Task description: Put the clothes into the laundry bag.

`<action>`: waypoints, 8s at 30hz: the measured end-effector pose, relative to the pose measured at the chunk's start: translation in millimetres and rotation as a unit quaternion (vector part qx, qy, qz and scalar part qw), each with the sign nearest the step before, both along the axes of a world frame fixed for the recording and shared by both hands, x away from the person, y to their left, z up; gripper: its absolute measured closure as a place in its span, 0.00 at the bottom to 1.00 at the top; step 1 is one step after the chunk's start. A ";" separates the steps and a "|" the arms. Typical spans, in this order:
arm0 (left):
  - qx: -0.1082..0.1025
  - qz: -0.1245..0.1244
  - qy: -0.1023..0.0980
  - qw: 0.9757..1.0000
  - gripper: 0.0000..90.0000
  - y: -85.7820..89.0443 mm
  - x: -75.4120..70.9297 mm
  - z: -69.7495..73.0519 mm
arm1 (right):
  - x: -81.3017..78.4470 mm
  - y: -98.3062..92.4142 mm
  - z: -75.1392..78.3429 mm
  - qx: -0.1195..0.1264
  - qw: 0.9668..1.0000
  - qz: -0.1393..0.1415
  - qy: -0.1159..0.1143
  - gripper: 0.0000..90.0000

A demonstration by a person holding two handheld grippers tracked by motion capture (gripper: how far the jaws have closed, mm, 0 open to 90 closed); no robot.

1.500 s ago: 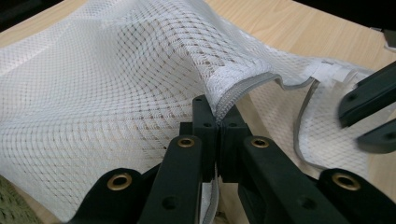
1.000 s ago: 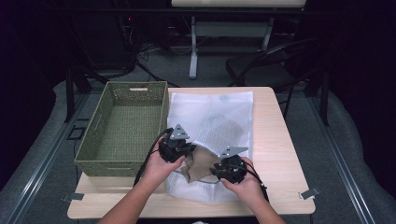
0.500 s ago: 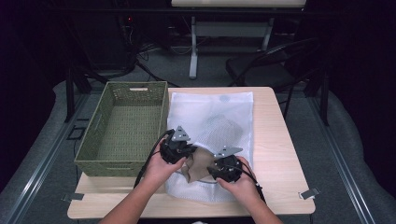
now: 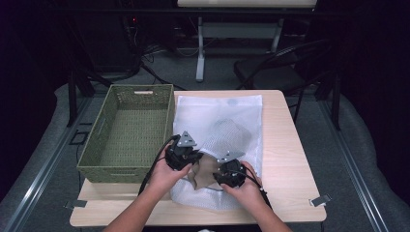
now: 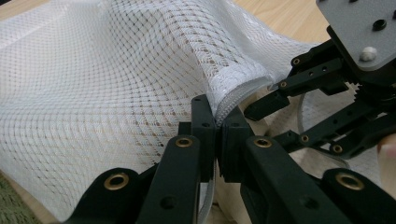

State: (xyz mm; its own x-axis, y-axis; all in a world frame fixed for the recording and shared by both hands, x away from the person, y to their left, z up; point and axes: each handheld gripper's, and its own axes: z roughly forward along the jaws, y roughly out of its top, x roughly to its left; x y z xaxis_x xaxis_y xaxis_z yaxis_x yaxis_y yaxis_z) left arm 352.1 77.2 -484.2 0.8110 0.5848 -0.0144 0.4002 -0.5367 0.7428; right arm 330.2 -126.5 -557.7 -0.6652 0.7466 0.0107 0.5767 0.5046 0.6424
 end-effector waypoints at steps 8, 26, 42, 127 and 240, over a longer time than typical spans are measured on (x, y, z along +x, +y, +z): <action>-0.001 -0.001 0.007 1.000 0.97 -0.3 -0.8 -0.8 | 2.5 -0.5 -3.6 -0.032 0.999 0.000 0.003 0.97; -0.007 -0.010 0.004 1.000 0.98 -2.4 -6.2 1.6 | 13.4 -7.6 9.5 0.007 1.000 -0.020 -0.005 1.00; -0.004 -0.011 0.013 1.000 0.98 -2.8 -6.9 -1.6 | 24.5 -20.8 11.1 0.016 0.998 -0.063 -0.002 0.90; -0.003 -0.004 0.020 1.000 0.98 -0.7 -5.0 -10.2 | 13.1 15.1 6.6 0.047 0.999 0.003 0.023 0.96; -0.007 -0.004 0.010 1.000 0.98 -0.1 -8.7 -6.3 | -25.7 -56.8 37.0 0.046 0.995 -0.048 -0.076 0.57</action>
